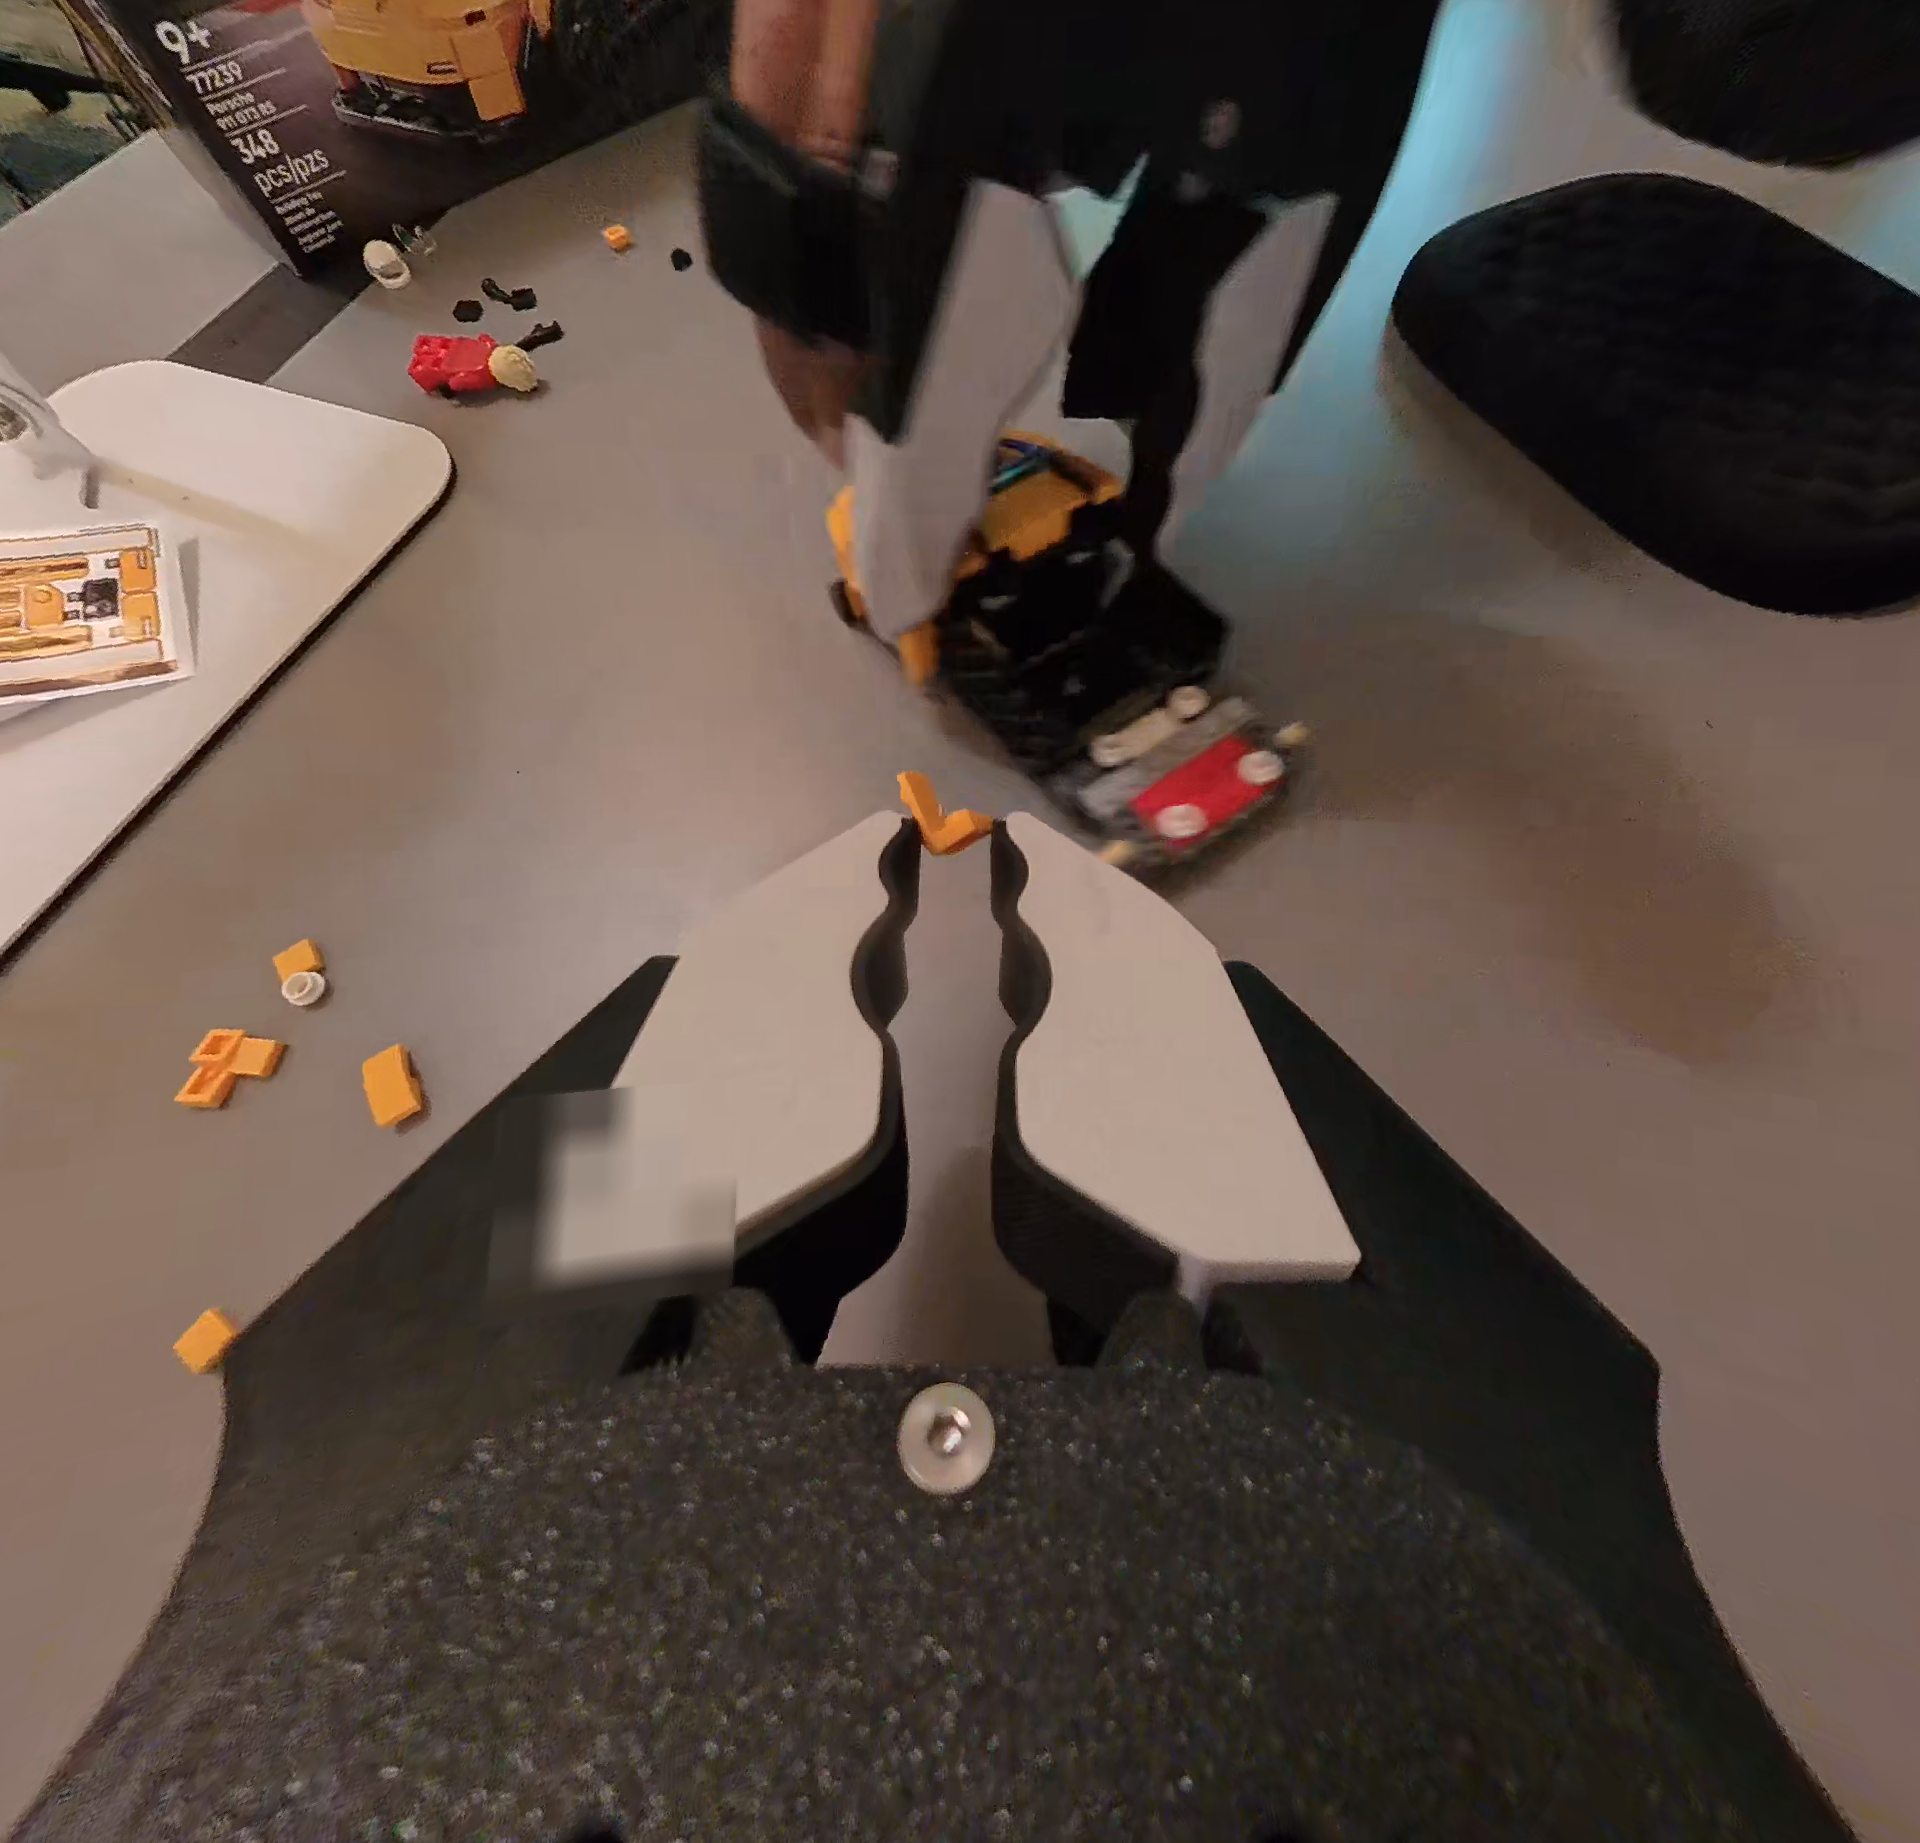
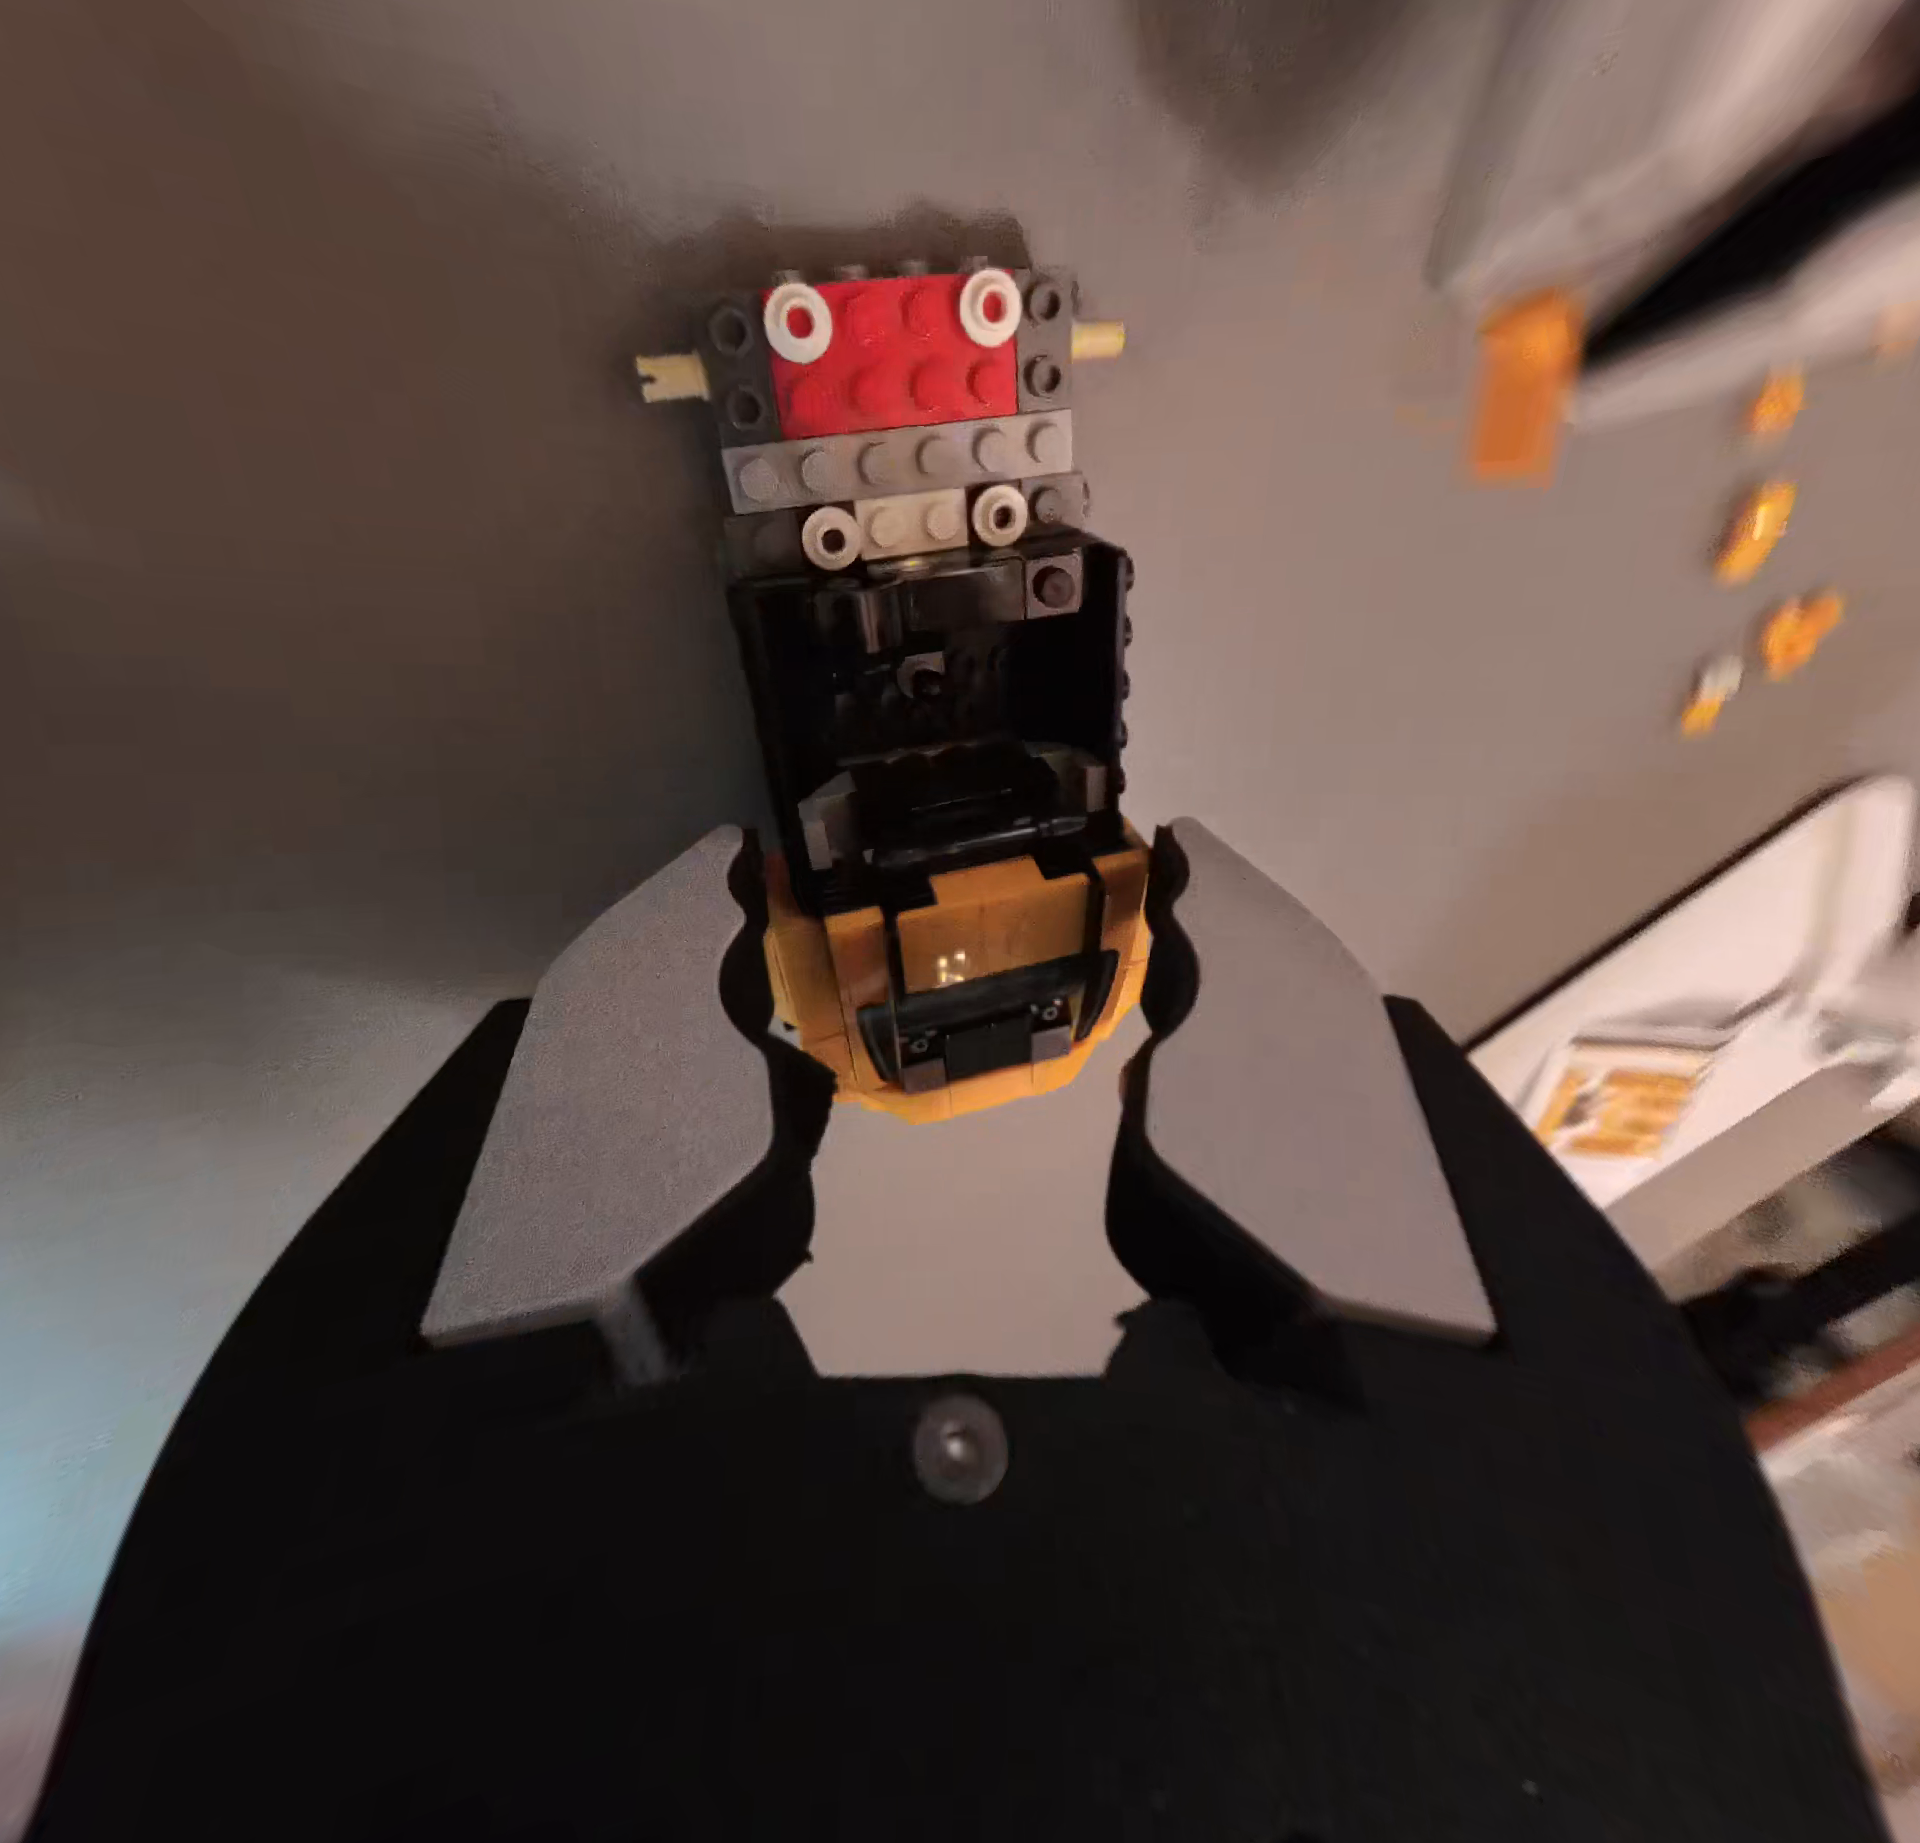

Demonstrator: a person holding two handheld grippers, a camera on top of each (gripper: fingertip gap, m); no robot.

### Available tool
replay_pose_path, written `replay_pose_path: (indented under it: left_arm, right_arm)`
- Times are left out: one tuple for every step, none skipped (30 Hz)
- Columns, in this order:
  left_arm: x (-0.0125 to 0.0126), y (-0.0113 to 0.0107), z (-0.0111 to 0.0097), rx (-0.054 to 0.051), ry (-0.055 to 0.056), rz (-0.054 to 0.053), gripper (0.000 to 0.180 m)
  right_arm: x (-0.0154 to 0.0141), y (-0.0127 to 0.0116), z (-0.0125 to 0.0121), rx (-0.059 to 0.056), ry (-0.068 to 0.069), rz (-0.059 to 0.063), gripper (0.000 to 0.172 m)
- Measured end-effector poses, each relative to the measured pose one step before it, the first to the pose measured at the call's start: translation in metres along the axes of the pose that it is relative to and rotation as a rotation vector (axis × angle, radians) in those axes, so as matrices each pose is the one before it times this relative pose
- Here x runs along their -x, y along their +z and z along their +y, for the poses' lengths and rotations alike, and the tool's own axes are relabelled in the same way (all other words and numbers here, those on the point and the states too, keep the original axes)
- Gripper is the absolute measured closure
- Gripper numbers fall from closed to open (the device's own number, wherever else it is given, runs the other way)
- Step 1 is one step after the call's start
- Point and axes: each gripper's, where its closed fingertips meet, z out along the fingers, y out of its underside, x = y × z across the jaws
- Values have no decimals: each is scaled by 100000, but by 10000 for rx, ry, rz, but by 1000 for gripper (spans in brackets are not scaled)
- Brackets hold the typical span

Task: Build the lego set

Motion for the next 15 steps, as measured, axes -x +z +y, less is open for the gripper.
replay_pose_path:
  left_arm:
    - [-46, 0, -16, -35, -32, 66, 168]
    - [-129, 4, -64, -57, -21, 104, 168]
    - [-205, 14, -113, -77, -22, 135, 168]
    - [-198, 41, -123, -71, -9, 110, 168]
    - [-141, 40, -75, -32, 22, 57, 168]
    - [-106, 26, -27, -12, 43, 19, 168]
    - [-84, -4, -38, -30, 36, 7, 168]
    - [-62, -33, -96, -61, 24, -1, 168]
    - [-45, -51, -125, -64, 43, -20, 168]
    - [-26, -68, -173, -62, 91, -55, 168]
    - [-29, -96, -271, -116, 142, -75, 168]
    - [-119, -83, -369, -158, 139, -36, 168]
    - [-173, -67, -439, -179, 128, -17, 168]
    - [-223, -26, -444, -184, 161, -30, 168]
    - [-273, 1, -436, -180, 209, -29, 168]
  right_arm:
    - [640, -190, -471, 237, -921, 69, 102]
    - [435, -174, -470, 155, -755, 56, 105]
    - [200, -96, -463, 8, -353, 41, 105]
    - [53, -42, -315, -81, 33, -6, 105]
    - [-98, 16, -112, -104, 319, 18, 104]
    - [-140, -35, -1, -133, 450, 64, 99]
    - [35, -233, 14, -216, 601, -57, 94]
    - [-61, -543, -101, -381, 781, -24, 91]
    - [-240, -826, -310, -599, 987, 62, 89]
    - [-205, -998, -660, -860, 1175, 21, 90]
    - [-210, -1027, -946, -1076, 1207, 80, 94]
    - [-529, -895, -1080, -1157, 1216, 336, 104]
    - [-568, -681, -1072, -1125, 1213, 390, 114]
    - [-404, -419, -987, -1038, 1216, 313, 121]
    - [-344, -167, -730, -850, 1061, 353, 129]
